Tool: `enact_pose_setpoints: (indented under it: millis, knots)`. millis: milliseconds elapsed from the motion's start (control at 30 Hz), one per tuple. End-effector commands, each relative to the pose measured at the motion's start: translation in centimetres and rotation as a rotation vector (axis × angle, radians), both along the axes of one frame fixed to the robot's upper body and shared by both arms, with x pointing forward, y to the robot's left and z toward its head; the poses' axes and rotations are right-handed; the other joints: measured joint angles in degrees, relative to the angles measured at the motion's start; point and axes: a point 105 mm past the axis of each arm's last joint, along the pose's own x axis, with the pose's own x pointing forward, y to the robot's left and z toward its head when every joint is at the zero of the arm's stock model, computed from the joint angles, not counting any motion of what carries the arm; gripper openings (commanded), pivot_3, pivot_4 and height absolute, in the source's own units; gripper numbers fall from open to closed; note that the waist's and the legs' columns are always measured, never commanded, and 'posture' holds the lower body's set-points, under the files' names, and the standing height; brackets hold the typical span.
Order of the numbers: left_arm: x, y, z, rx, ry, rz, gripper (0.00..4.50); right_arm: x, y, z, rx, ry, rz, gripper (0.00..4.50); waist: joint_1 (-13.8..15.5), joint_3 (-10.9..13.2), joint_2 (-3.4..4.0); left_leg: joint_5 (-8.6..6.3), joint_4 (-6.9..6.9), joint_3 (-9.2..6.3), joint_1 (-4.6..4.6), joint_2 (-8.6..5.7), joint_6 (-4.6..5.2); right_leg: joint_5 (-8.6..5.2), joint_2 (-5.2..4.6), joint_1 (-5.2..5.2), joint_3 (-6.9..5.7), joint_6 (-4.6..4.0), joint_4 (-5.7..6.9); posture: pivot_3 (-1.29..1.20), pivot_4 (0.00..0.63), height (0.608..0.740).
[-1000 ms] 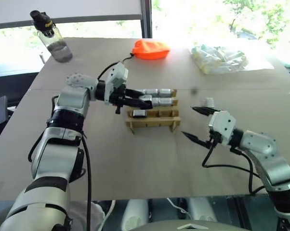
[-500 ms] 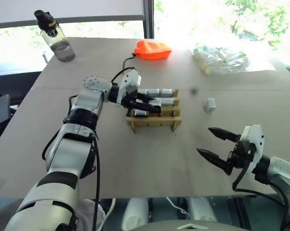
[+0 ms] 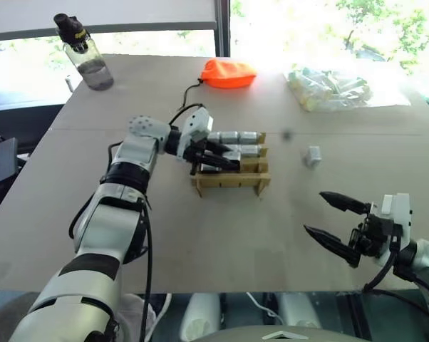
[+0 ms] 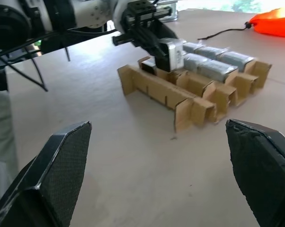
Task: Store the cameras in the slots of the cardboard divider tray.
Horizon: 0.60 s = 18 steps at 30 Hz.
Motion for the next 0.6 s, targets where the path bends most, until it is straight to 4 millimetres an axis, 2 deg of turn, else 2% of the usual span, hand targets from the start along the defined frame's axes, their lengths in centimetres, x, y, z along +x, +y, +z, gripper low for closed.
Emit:
enact_pose_setpoints:
  millis: [33, 300, 600]
  knots:
    - [0.2, -0.1, 0.7, -0.008, -0.048, -0.004, 0.79, -0.3, -1.5, 0.0, 0.019, -0.058, -0.020, 4.50, 0.0, 0.0, 0.00, 0.00, 0.00, 0.00, 0.00, 0.00, 0.00, 0.00, 0.00, 0.00, 0.00, 0.00, 0.00, 0.00, 0.150, 0.740]
    - [0.7, 0.2, 0.8, -0.008, -0.071, 0.018, 0.79, -0.8, -2.4, -1.2, 0.008, -0.053, -0.033, 4.50, 0.0, 0.0, 0.00, 0.00, 0.01, 0.02, 0.07, 0.01, 0.00, 0.00, 0.01, 0.02, 0.03, 0.00, 0.06, 0.00, 0.150, 0.740]
    - [0.6, 0.5, 0.3, -0.002, -0.103, -0.001, 0.79, -0.5, -2.4, -1.1, 0.012, -0.080, -0.051, 4.50, 0.0, 0.0, 0.00, 0.00, 0.05, 0.04, 0.06, 0.01, -0.01, 0.00, 0.00, 0.03, 0.04, 0.00, 0.06, 0.00, 0.150, 0.740]
